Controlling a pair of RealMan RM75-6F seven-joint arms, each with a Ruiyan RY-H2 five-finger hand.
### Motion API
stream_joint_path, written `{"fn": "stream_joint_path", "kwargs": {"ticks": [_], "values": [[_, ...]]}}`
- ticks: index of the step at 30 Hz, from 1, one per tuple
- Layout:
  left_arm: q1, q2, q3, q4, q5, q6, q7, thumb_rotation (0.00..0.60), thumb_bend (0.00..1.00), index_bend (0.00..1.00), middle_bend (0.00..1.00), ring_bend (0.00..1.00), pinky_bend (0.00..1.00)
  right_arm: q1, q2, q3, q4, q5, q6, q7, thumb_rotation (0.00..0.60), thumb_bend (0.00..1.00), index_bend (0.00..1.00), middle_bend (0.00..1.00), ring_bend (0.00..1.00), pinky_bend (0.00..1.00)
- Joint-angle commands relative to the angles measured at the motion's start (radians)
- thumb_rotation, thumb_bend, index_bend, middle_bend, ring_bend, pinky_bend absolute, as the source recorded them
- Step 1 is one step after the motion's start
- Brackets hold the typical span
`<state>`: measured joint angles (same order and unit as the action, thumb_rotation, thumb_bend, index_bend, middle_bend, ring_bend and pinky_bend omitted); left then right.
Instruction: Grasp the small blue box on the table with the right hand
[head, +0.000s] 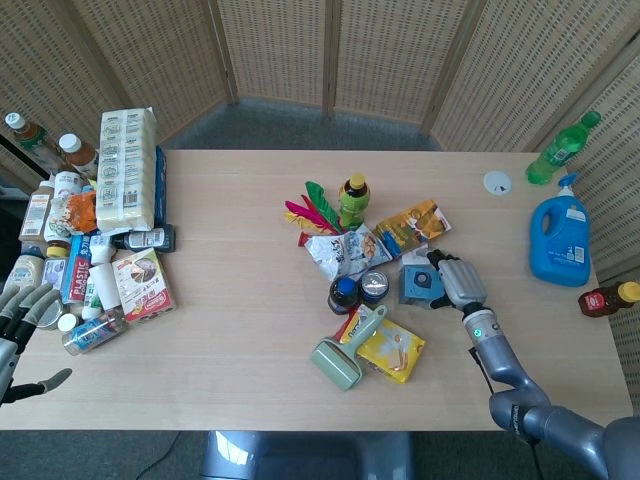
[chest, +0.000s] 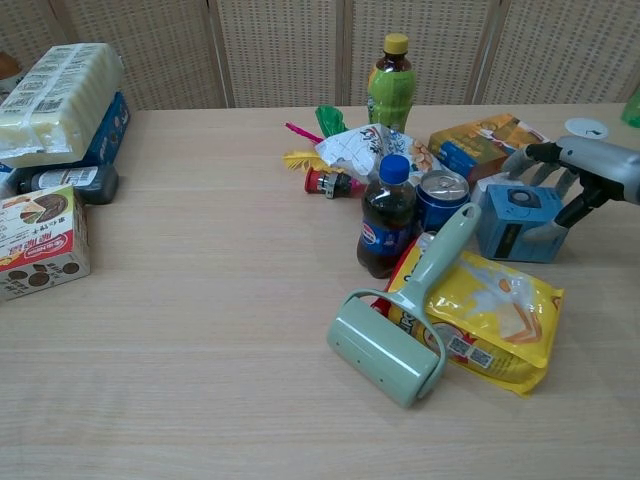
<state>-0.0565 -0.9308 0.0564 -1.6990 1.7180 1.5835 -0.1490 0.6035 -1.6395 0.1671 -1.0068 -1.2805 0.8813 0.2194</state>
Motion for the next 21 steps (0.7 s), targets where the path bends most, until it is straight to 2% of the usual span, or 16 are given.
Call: {"fn": "stream_joint_path", "kwargs": {"ticks": [1,10,21], "values": [[0.000,0.000,0.001,0.000,0.001,-0.001,0.001,0.600,0.00,0.00,0.00,0.00,0.00,-0.004,-0.001,-0.003,0.009,-0.011,0.011,0.006,0.600,0.00,0.36,0.58,0.52,0.63],[0.001,0.003,0.001,-0.002,0.004,0.003,-0.004,0.600,0.00,0.00,0.00,0.00,0.00,-0.052,0.092,-0.004,-0.070,-0.038,0.105,-0.001,0.600,0.00,0.40,0.61,0.55,0.65],[0.004,0.009,0.010,-0.013,0.032,0.014,-0.014,0.600,0.00,0.00,0.00,0.00,0.00,-0.115,0.308,0.027,-0.330,-0.062,0.238,-0.043,0.600,0.00,0.40,0.61,0.55,0.65]]}}
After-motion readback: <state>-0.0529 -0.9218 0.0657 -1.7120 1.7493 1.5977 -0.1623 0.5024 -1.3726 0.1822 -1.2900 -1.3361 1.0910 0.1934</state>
